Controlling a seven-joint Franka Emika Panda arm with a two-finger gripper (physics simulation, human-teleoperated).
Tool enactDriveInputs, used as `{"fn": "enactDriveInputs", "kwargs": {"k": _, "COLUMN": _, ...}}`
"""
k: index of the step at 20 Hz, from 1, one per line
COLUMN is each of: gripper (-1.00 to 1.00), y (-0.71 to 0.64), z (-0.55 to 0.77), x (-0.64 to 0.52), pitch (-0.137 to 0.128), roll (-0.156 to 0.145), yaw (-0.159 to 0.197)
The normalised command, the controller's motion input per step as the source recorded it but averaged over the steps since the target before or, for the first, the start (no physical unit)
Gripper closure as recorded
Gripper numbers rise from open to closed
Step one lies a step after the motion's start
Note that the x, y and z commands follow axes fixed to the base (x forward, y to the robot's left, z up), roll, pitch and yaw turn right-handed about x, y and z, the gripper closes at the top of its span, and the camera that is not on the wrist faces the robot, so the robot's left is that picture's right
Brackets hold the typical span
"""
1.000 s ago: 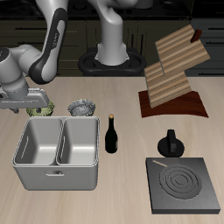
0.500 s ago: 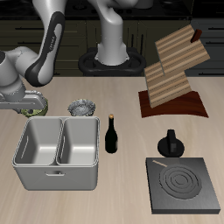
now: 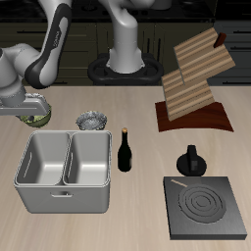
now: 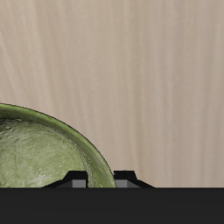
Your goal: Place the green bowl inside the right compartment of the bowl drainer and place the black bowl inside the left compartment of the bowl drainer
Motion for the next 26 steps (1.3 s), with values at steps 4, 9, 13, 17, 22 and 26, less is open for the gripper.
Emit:
{"fn": "enactDriveInputs", "kwargs": {"k": 4, "gripper": 1.00, "y": 0.05, "z": 0.58, "x": -0.19, "pitch": -0.082, "roll": -0.049, "yaw": 0.010}}
{"fn": "enactDriveInputs", "kwargs": {"k": 9, "gripper": 1.00, "y": 0.06, "z": 0.69, "x": -0.11, "pitch": -0.067, "roll": -0.063, "yaw": 0.029}}
{"fn": "enactDriveInputs", "kwargs": {"k": 13, "gripper": 1.00, "y": 0.01, "z": 0.44, "x": -0.13, "pitch": -0.045, "roll": -0.020, "yaw": 0.019}}
{"fn": "enactDriveInputs", "kwargs": {"k": 17, "gripper": 1.00, "y": -0.04, "z": 0.54, "x": -0.12, "pitch": -0.061, "roll": -0.029, "yaw": -0.019}}
{"fn": "enactDriveInputs", "kwargs": {"k": 22, "gripper": 1.00, "y": -0.04, "z": 0.30, "x": -0.11, "pitch": -0.009, "roll": -0.024, "yaw": -0.004}}
{"fn": "enactDriveInputs", "kwargs": {"k": 26, "gripper": 1.00, "y": 0.05, "z": 0.49, "x": -0.18, "pitch": -0.068, "roll": 0.001, "yaw": -0.007}}
